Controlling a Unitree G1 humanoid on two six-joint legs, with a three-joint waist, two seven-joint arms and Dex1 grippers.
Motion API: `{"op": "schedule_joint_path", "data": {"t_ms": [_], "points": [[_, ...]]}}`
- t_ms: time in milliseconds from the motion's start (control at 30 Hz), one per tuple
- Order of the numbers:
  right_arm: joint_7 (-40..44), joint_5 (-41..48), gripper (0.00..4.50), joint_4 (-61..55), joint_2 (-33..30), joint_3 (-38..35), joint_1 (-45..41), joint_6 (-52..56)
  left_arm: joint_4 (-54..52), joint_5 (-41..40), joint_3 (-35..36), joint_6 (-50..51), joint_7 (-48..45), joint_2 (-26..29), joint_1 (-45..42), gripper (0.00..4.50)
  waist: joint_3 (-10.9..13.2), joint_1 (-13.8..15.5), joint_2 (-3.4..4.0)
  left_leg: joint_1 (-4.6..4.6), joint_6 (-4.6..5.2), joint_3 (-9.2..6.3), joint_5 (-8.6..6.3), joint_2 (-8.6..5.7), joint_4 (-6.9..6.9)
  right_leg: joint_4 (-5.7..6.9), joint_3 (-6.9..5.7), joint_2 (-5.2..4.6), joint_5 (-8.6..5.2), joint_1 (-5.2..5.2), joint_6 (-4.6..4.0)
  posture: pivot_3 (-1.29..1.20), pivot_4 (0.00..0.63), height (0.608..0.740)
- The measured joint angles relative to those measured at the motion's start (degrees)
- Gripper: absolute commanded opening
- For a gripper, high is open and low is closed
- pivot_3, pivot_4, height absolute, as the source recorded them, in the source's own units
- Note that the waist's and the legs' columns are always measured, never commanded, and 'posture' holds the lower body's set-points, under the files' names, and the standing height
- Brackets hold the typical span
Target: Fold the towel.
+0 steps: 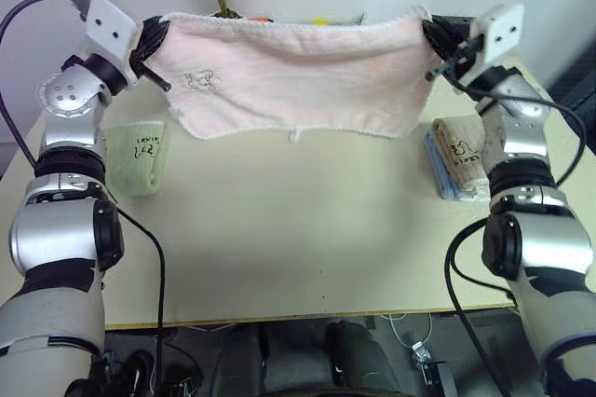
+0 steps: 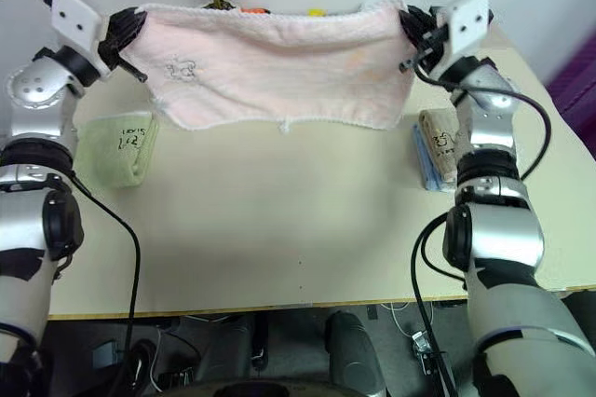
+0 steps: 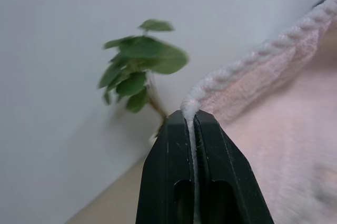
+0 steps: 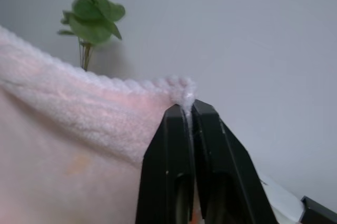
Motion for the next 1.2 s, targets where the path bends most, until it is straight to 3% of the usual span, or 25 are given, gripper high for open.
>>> {"op": "schedule_joint_path", "data": {"t_ms": [133, 267, 533, 833, 1067, 1200], "points": [[5.1, 5.0, 0.03, -15.4, 0.3, 0.0, 15.8, 3.1, -4.3, -5.2, 1.7, -2.6, -13.8, 0.1, 7.7, 0.0, 0.0, 0.0, 0.03, -0.01, -0.03, 0.02, 0.02, 0.03, 0.09, 0.12, 0.01, 0.0, 0.0, -0.01, 0.0, 0.0, 0.15, 0.735], [8.0, 9.7, 0.03, -31.9, 0.0, 0.3, 28.2, 10.2, -14.6, -12.5, 2.4, 2.5, -28.4, 0.7, 18.2, 0.0, 0.0, -0.2, 0.04, 0.0, -0.03, 0.02, 0.02, 0.1, 0.13, 0.26, 0.02, 0.04, 0.0, -0.04, 0.0, 0.0, 0.15, 0.735], [14.4, 14.9, 0.03, -47.9, -7.3, -0.3, 45.3, 20.2, -36.9, -20.3, 2.4, 18.2, -41.7, 8.1, 40.1, 0.0, 0.0, 0.5, 0.01, 0.04, 0.22, -0.02, -0.13, 0.12, 0.28, 0.43, 0.06, 0.05, -0.01, -0.02, -0.03, 0.0, 0.15, 0.735], [21.3, 17.9, 0.03, -50.2, -11.5, -2.3, 53.3, 23.6, -50.3, -24.9, 2.4, 31.0, -45.4, 16.9, 55.9, 0.0, 0.0, 0.2, 0.0, 0.28, 0.22, -0.01, -0.13, 0.14, 0.16, 0.5, 0.15, 0.1, -0.05, 0.06, -0.1, 0.0, 0.15, 0.735], [24.1, 19.5, 0.03, -49.6, -13.5, -5.0, 53.8, 24.9, -56.1, -28.7, 4.9, 37.8, -45.4, 19.3, 63.9, 0.0, 0.0, 0.4, -0.04, 0.41, 0.22, 0.0, -0.14, 0.14, 0.15, 0.48, 0.15, 0.09, -0.07, 0.19, -0.14, 0.0, 0.15, 0.735], [23.4, 19.5, 0.03, -48.1, -13.2, -5.1, 53.2, 25.7, -57.7, -29.5, 6.3, 38.7, -44.7, 18.6, 63.8, 0.0, 0.0, 0.3, -0.03, 0.56, 0.22, 0.0, -0.14, 0.14, 0.15, 0.47, 0.15, 0.09, -0.15, 0.34, -0.28, 0.0, 0.15, 0.735]]}}
